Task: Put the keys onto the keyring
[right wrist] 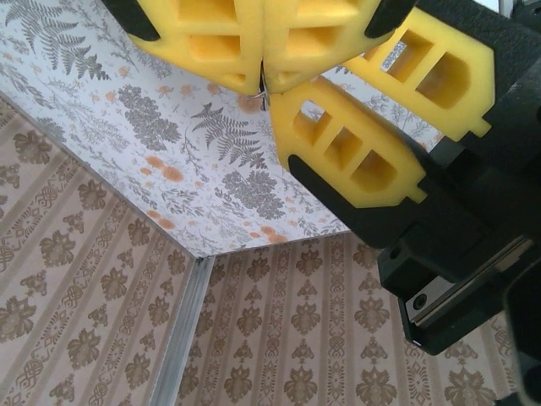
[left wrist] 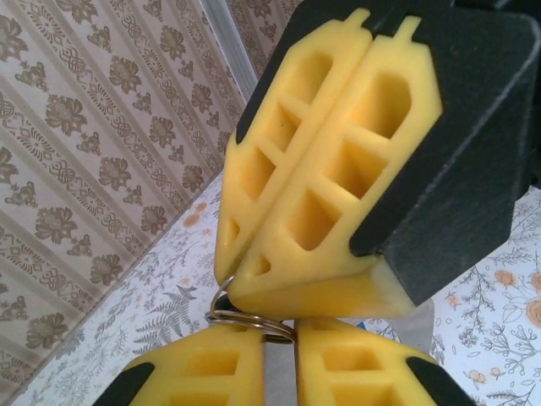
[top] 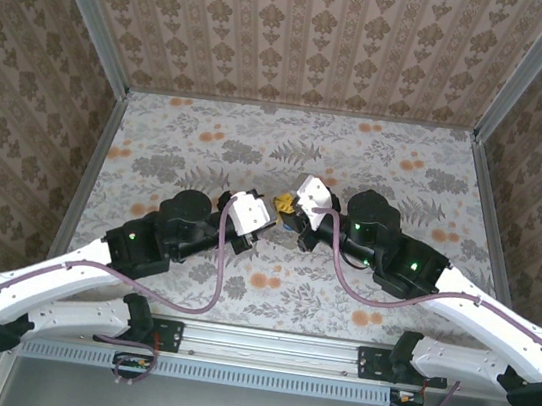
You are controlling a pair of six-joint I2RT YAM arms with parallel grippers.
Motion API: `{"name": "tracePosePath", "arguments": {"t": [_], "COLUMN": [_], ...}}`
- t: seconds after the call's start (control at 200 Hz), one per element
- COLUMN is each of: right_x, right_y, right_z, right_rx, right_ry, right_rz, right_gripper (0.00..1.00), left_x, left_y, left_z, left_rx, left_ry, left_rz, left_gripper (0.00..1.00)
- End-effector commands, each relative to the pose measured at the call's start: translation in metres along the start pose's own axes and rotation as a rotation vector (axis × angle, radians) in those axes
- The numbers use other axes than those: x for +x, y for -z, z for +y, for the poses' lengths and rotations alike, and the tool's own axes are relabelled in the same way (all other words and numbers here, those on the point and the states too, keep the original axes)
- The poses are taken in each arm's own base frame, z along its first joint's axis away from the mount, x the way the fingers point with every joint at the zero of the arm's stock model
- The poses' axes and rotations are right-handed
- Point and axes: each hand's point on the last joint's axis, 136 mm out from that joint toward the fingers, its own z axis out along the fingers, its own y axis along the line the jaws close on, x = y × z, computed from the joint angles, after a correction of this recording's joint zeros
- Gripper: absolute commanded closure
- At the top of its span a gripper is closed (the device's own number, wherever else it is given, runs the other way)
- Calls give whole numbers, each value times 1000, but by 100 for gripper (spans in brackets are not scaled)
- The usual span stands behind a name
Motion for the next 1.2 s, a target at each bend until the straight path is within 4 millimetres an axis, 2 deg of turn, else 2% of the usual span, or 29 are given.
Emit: {"name": "tracePosePath", "arguments": {"t": [0.0, 0.12, 0.4, 0.83, 1.02, 1.195], "right_x": [-13, -13, -12, -7, -5, 4], "right_y": [5, 7, 13, 9, 4, -7], "right_z": [6, 8, 7, 5, 0, -7], "right_rx": [-33, -40, -36, -34, -26, -13], "right_ry": [-28, -32, -27, -37, -64, -105], "right_rz": [-58, -66, -65, -28, 5, 87], "right_gripper": [100, 100, 100, 100, 100, 100], "left_x": [-15, -15, -11, -28, -30, -28], "left_y": [-1, 0, 9, 44, 50, 51], "left_z": [9, 12, 16, -13, -21, -23], "left_rx": [-52, -67, -82, 131, 188, 204], "left_ry": [20, 11, -20, -125, -139, -155], "left_rz": [-66, -65, -51, -159, -175, -168], "left_gripper": [89, 100, 100, 100, 100, 100]}}
